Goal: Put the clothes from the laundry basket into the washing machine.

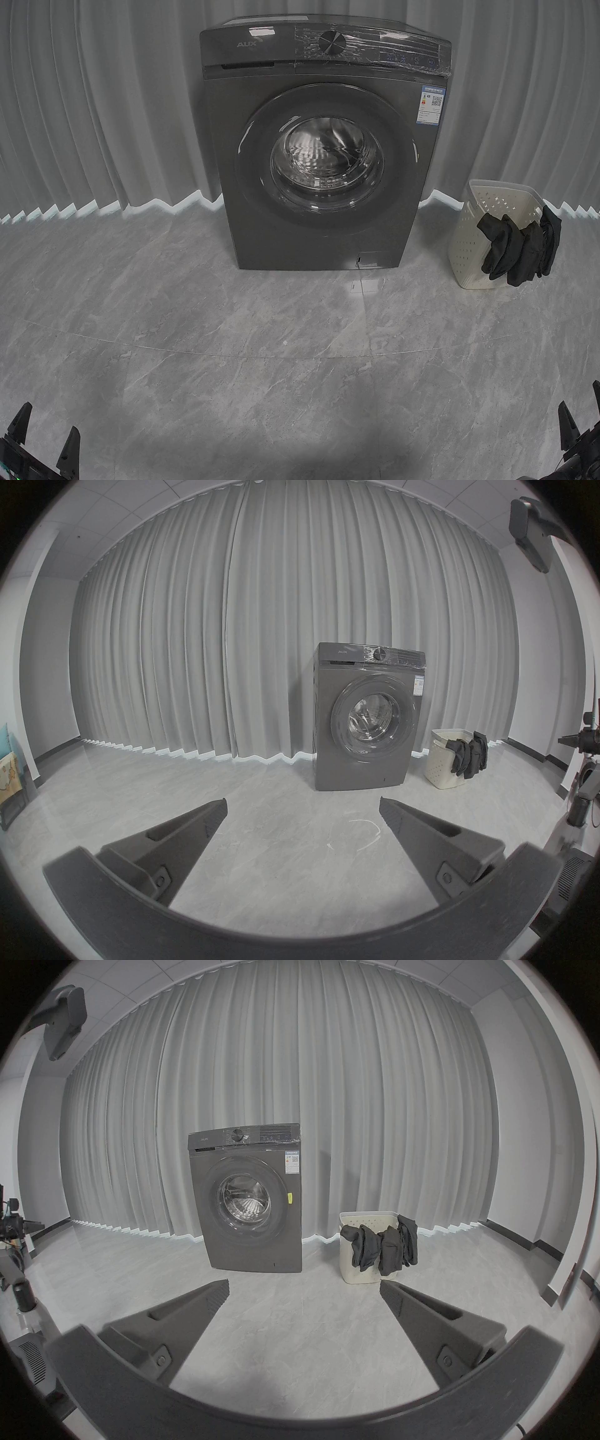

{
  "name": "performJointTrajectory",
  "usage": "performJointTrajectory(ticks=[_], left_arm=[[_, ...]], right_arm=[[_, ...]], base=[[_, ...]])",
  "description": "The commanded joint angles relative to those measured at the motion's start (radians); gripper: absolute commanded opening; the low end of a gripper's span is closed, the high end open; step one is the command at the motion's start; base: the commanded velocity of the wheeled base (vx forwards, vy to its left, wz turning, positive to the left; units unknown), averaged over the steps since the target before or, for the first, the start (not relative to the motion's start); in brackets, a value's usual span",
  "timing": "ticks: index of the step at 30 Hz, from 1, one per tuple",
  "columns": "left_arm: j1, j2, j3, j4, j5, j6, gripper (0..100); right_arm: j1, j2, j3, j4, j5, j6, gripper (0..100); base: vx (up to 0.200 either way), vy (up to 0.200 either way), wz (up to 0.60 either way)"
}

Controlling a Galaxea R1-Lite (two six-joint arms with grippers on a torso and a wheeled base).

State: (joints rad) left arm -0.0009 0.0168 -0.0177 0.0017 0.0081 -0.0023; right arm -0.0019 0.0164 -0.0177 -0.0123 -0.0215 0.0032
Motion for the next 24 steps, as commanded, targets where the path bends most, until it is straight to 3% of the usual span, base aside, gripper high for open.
performJointTrajectory(ticks=[1,24], left_arm=[[-0.001,-0.017,0.018,0.0,0.001,-0.001,100],[-0.001,-0.017,0.016,0.0,0.0,-0.008,100]], right_arm=[[0.0,-0.016,0.018,0.0,0.0,0.0,100],[0.0,-0.016,0.018,0.0,0.0,0.0,100]], base=[[0.0,0.0,0.0],[0.0,0.0,0.0]])
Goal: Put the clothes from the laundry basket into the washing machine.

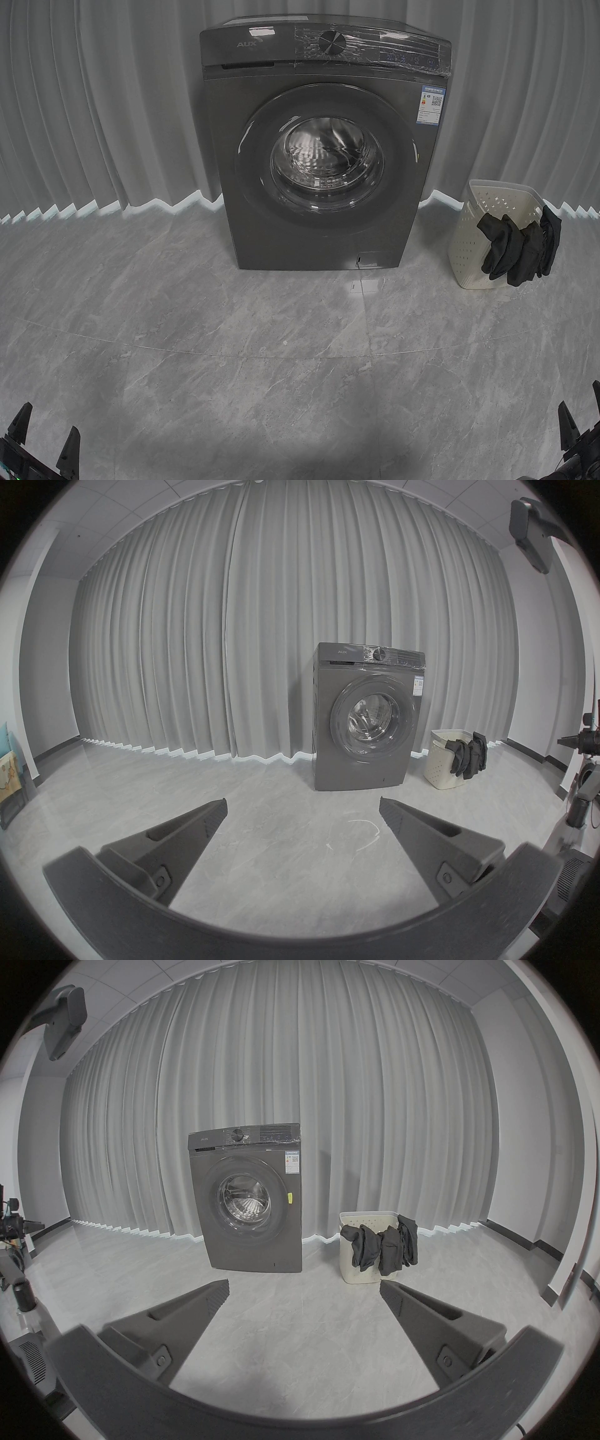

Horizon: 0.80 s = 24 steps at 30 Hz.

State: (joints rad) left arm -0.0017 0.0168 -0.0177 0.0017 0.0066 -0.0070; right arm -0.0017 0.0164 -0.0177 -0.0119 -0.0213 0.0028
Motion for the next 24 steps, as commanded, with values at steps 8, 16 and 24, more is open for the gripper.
performJointTrajectory(ticks=[8,16,24], left_arm=[[0.0,-0.017,0.016,0.001,0.001,-0.018,100],[0.0,-0.017,0.016,0.001,0.003,-0.019,100],[0.0,-0.017,0.016,0.001,0.003,-0.019,100]], right_arm=[[0.0,-0.016,0.018,0.0,0.0,-0.001,100],[0.0,-0.016,0.018,0.0,0.0,-0.001,100],[0.0,-0.016,0.018,0.0,0.0,-0.001,100]], base=[[0.15,0.0,0.0],[0.2,0.0,0.0],[0.2,0.0,0.0]])
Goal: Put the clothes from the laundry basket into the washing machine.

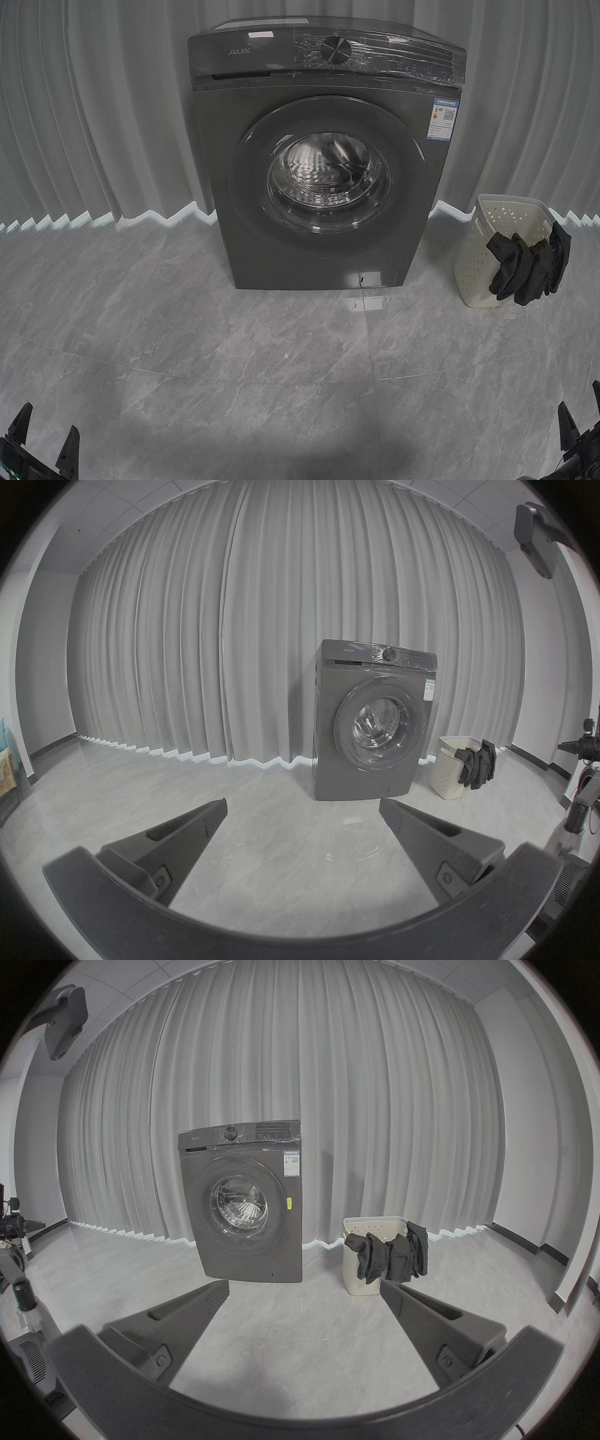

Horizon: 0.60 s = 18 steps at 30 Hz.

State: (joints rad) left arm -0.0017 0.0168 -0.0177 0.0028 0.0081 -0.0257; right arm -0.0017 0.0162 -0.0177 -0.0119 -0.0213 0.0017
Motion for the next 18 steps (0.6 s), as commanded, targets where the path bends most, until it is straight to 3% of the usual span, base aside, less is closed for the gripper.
performJointTrajectory(ticks=[1,8,11,18], left_arm=[[0.0,-0.017,0.016,0.0,0.001,0.0,100],[0.0,-0.017,0.016,0.0,0.003,0.0,100],[0.0,-0.017,0.016,0.0,0.001,0.012,100],[0.0,-0.017,0.016,-0.001,0.001,0.009,100]], right_arm=[[0.0,-0.016,0.018,0.0,0.0,0.0,100],[0.0,-0.016,0.018,0.0,0.001,0.0,100],[0.0,-0.016,0.018,0.0,0.001,0.0,100],[0.0,-0.016,0.018,0.0,0.001,0.0,100]], base=[[0.2,0.0,0.0],[0.2,0.0,0.0],[0.2,0.0,0.0],[0.0,0.0,0.0]])
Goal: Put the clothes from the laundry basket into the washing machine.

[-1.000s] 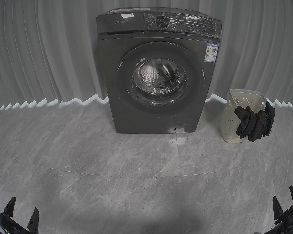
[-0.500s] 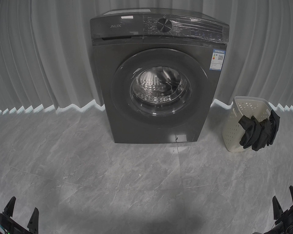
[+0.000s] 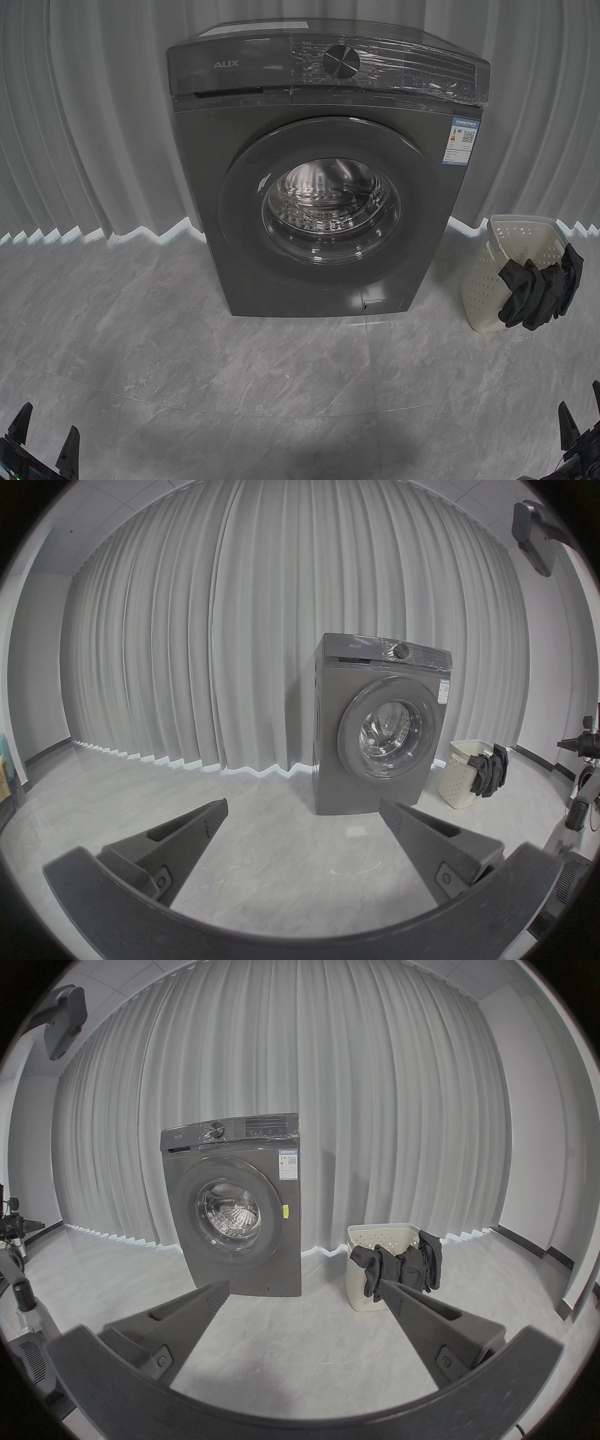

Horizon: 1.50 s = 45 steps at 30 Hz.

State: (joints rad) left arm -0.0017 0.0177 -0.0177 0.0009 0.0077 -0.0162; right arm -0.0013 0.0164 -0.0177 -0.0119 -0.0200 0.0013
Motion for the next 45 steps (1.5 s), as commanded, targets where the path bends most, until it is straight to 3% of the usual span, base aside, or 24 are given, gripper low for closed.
performJointTrajectory(ticks=[1,45], left_arm=[[0.0,-0.018,0.016,0.001,0.0,-0.001,100],[0.0,-0.018,0.016,0.001,0.002,0.001,100]], right_arm=[[0.0,-0.016,0.018,0.0,0.0,0.0,100],[0.0,-0.016,0.018,0.0,0.0,0.0,100]], base=[[0.0,0.0,0.0],[0.0,-0.2,0.0]])
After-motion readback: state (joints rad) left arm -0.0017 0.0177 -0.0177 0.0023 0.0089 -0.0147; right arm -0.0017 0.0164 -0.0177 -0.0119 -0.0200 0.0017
